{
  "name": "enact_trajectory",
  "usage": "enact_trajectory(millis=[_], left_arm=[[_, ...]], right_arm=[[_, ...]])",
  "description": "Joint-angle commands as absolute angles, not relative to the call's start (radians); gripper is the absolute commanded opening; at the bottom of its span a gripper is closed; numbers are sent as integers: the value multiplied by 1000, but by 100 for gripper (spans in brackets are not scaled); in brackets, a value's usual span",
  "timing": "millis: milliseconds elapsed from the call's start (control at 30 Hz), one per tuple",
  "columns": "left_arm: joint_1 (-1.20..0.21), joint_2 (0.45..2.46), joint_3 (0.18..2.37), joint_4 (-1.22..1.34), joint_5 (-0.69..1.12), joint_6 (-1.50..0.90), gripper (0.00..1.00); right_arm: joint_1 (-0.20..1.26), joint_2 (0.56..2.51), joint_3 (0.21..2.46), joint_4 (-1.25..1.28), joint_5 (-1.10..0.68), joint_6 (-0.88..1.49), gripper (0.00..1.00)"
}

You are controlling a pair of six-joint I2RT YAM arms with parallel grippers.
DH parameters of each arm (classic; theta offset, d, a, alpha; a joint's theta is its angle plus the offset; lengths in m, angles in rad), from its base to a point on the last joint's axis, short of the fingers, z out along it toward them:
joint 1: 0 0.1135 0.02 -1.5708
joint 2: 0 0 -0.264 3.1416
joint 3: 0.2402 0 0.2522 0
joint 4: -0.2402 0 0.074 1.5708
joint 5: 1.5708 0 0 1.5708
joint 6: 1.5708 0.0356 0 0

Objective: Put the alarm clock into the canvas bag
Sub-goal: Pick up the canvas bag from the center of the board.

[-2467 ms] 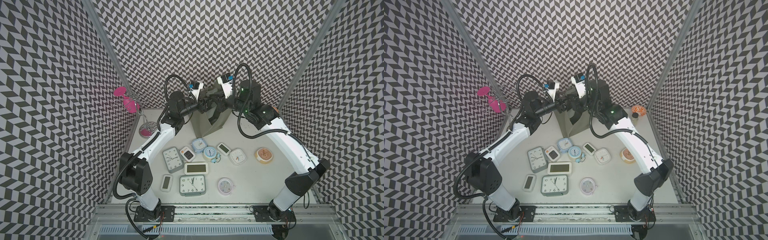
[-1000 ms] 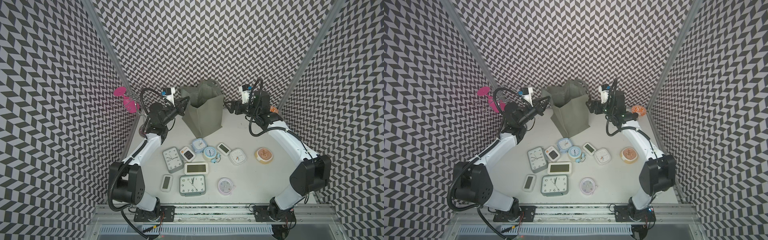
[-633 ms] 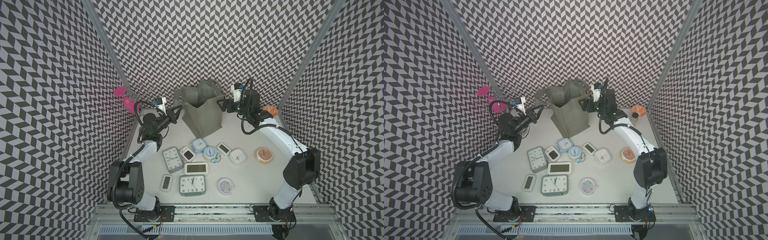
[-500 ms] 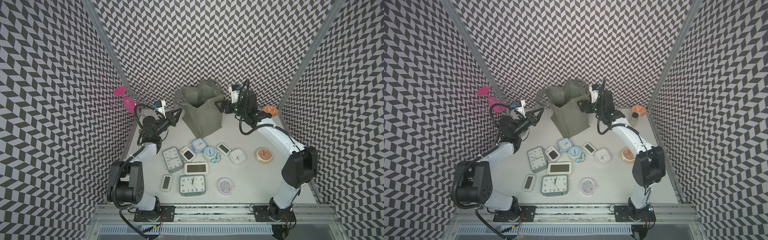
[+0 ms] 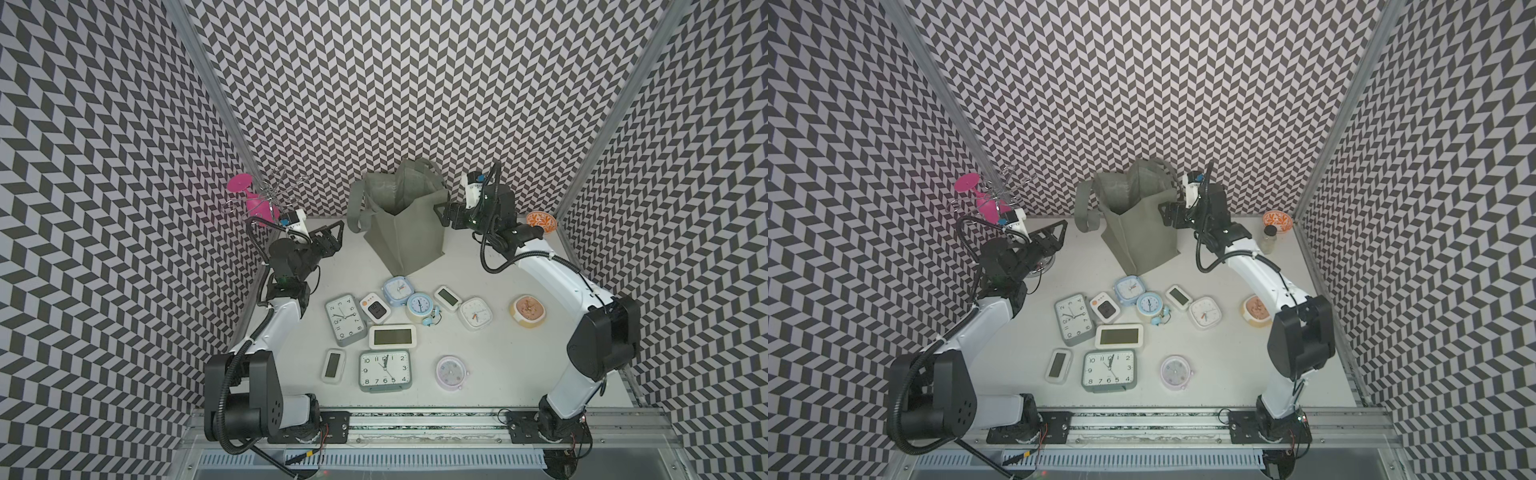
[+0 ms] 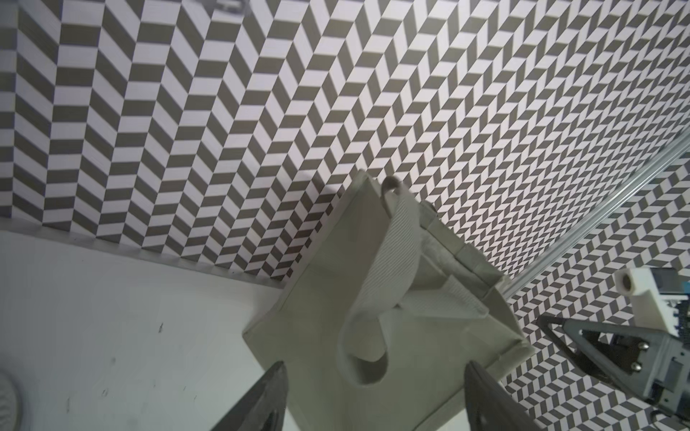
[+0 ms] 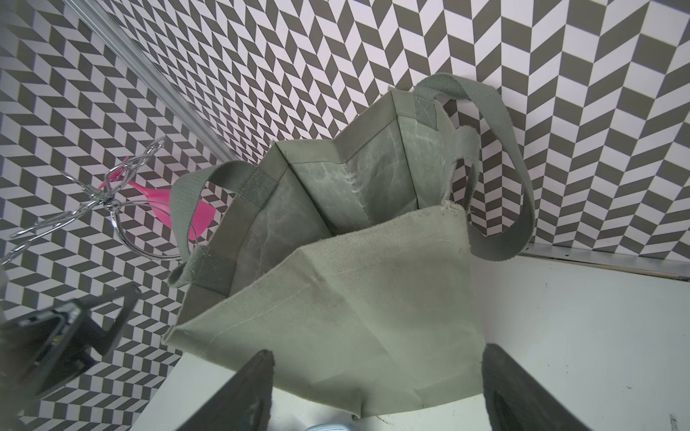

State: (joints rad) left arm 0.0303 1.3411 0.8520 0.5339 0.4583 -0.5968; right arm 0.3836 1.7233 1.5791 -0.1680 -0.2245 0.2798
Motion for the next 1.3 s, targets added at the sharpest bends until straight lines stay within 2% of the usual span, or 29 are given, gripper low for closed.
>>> enact_trajectory(millis=[0,200,400,733,867,1100,1167,1267], left_arm=[[-25,1341,970,444,412,-497,79],[-103,1524,1318,187,350,-320,82],[-118,1724,1663,-1,274,-193,79],[-148,2084,2134,-317,208,-95,80],[-145,2144,2171,-351,210,-103,81],[-128,2126,2049,-300,269,-149,77],[-117,2111,2000,-266,305,-170,73],[-101,2088,1940,-213,363,-196,56]], right_arm=[[384,1652,1571,-112,-222,253,86],[383,1607,1542,-123,-247,214,88],[379,1582,1506,-129,-248,192,89],[368,1588,1491,-139,-264,174,90],[365,1583,1471,-132,-264,172,89],[360,1591,1468,-132,-268,174,89],[360,1588,1464,-130,-268,173,89],[360,1585,1460,-132,-268,175,89]])
